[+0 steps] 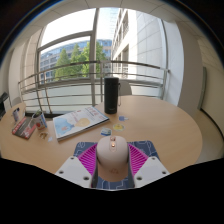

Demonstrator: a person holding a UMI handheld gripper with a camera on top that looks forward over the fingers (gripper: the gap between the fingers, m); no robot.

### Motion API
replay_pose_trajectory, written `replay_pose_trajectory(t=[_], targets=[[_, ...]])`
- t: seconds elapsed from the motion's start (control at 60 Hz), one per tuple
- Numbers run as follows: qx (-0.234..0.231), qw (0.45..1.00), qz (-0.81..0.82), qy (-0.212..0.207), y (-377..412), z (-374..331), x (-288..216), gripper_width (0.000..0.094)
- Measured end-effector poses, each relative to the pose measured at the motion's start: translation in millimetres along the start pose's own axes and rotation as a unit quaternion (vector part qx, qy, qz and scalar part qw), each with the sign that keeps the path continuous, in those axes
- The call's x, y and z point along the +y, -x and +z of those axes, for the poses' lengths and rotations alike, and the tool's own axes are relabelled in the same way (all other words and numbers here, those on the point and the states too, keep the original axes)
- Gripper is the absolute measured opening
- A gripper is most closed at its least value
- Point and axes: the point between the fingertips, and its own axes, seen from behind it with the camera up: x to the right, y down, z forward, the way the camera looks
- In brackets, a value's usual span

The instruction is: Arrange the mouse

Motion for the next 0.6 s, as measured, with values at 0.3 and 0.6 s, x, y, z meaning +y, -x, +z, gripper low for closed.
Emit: replay_pose_trajectory(t=[0.3,0.6], targets=[[-0.016,0.997,-0.005,0.081,-26,36,84,0.0556],[0.007,0.999,-0.008,0.035,-30,-40,31,0.0845]])
